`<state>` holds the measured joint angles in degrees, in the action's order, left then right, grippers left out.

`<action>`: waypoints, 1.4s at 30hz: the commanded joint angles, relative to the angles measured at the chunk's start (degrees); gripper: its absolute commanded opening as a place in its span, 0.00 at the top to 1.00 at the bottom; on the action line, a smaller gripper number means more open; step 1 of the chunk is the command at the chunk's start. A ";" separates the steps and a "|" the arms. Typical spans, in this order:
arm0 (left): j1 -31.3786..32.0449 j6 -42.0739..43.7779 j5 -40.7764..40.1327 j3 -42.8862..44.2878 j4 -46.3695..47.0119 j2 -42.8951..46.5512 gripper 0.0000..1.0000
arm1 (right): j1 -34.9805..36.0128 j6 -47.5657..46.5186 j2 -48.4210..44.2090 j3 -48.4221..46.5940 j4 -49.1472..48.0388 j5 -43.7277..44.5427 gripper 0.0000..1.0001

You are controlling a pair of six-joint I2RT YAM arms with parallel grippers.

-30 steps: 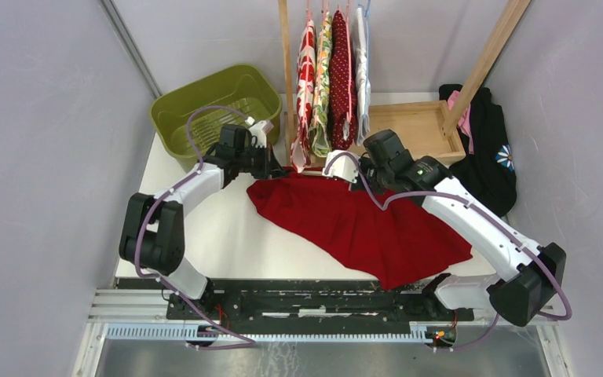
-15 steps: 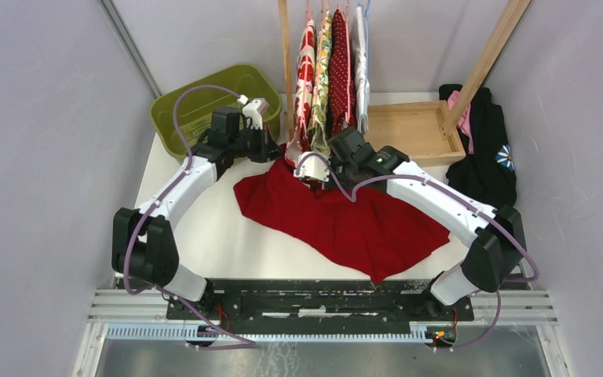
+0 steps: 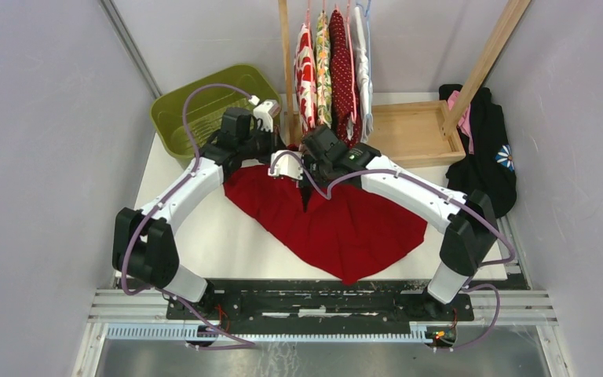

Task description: Remove the skirt from the hanger

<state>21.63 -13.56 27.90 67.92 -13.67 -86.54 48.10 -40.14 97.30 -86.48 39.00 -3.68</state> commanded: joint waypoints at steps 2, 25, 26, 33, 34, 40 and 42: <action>0.63 -0.76 -0.24 0.16 2.81 2.61 0.97 | 1.30 2.97 0.08 -5.32 -7.09 -4.35 0.99; 0.61 0.64 -1.84 -0.81 0.63 4.39 0.97 | -3.51 22.76 -3.09 -5.68 -24.90 -15.88 0.99; 0.56 0.75 -2.27 -0.86 0.46 4.85 0.97 | -3.53 22.45 -4.51 -4.58 -25.37 -15.68 0.99; 0.55 1.02 -3.01 -0.49 -0.85 5.90 0.97 | -3.79 26.76 -4.45 -3.86 -30.57 -18.28 0.99; 0.60 0.87 -2.84 -0.12 -1.26 6.26 0.97 | -3.75 27.09 -4.23 -4.33 -30.62 -17.99 0.99; 0.61 0.99 -2.22 1.22 -1.90 14.65 0.76 | -3.80 23.40 -4.26 -3.51 -27.98 -15.31 0.99; 0.54 0.83 -2.40 1.49 -1.73 17.42 0.70 | -3.76 23.54 -3.98 -3.50 -27.92 -15.13 0.99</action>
<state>21.21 -13.37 22.33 66.92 -15.25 -76.42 44.51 -16.32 95.81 -86.85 23.49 -18.48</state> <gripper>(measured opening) 0.243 0.050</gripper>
